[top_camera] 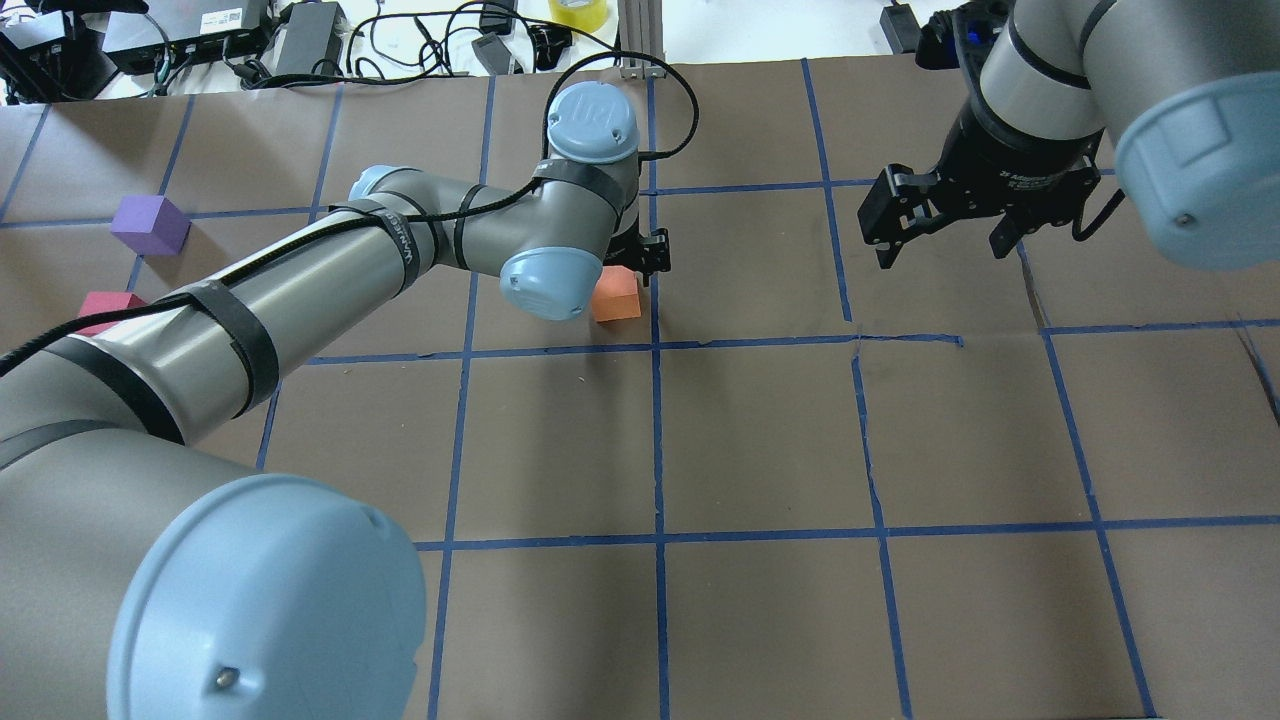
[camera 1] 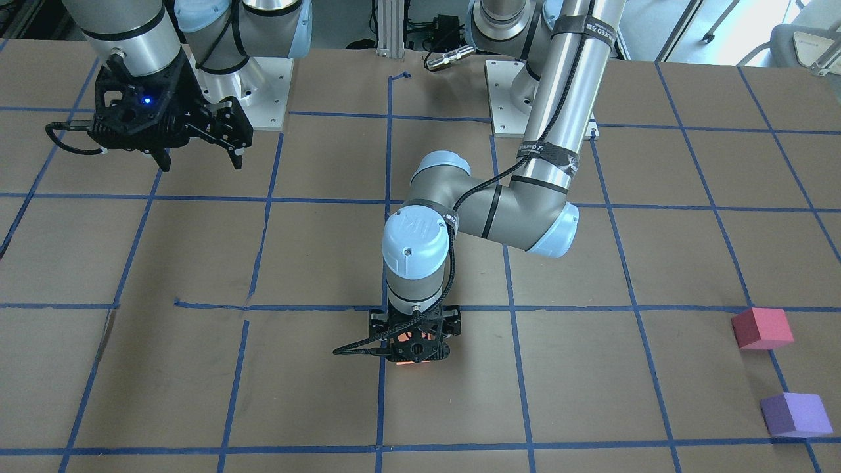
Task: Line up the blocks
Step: 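Carry the orange cube with the left gripper toward the purple cube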
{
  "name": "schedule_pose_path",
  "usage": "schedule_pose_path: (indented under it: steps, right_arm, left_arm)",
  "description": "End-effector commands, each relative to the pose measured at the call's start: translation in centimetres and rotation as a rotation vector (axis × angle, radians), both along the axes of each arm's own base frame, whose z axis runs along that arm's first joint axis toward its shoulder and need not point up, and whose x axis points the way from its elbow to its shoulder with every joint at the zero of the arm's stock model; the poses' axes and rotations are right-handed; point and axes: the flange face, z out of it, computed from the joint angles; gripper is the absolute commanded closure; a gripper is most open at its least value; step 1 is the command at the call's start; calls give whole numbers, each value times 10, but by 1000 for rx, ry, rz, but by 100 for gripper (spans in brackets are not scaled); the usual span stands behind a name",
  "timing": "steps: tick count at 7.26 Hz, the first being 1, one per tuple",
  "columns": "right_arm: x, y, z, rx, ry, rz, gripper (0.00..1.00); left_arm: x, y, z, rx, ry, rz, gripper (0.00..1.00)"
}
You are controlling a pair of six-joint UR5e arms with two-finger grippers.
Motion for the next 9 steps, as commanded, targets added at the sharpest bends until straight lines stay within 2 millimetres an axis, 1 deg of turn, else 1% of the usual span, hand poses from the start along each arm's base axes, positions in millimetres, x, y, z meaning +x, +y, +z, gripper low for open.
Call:
schedule_pose_path:
  steps: [1,2,3,4,5,6,7,8,9]
  right_arm:
    - [-1,-1,1,-8,2,5,0]
    - [0,-2,3,-25,2,7,0]
    - [0,-2,3,-26,1,8,0]
    - [0,-2,3,-26,1,10,0]
    - [0,-2,3,-28,2,10,0]
    - [0,-2,3,-28,2,8,0]
    - [0,-2,2,-25,4,10,0]
    - [1,-2,3,-26,1,10,0]
    - [1,-2,2,-26,2,10,0]
  left_arm:
    - [0,2,-1,2,2,6,72]
    - [0,2,-1,2,5,20,81]
    - [1,0,7,-11,9,22,88]
    - [12,-10,25,-41,20,37,88]
    - [51,-27,41,-63,23,85,89]
    - [95,-41,55,-83,20,144,93]
    - [149,-56,61,-80,12,180,93]
    - [216,-65,63,-51,-35,100,94]
    - [303,-70,65,-20,-71,25,95]
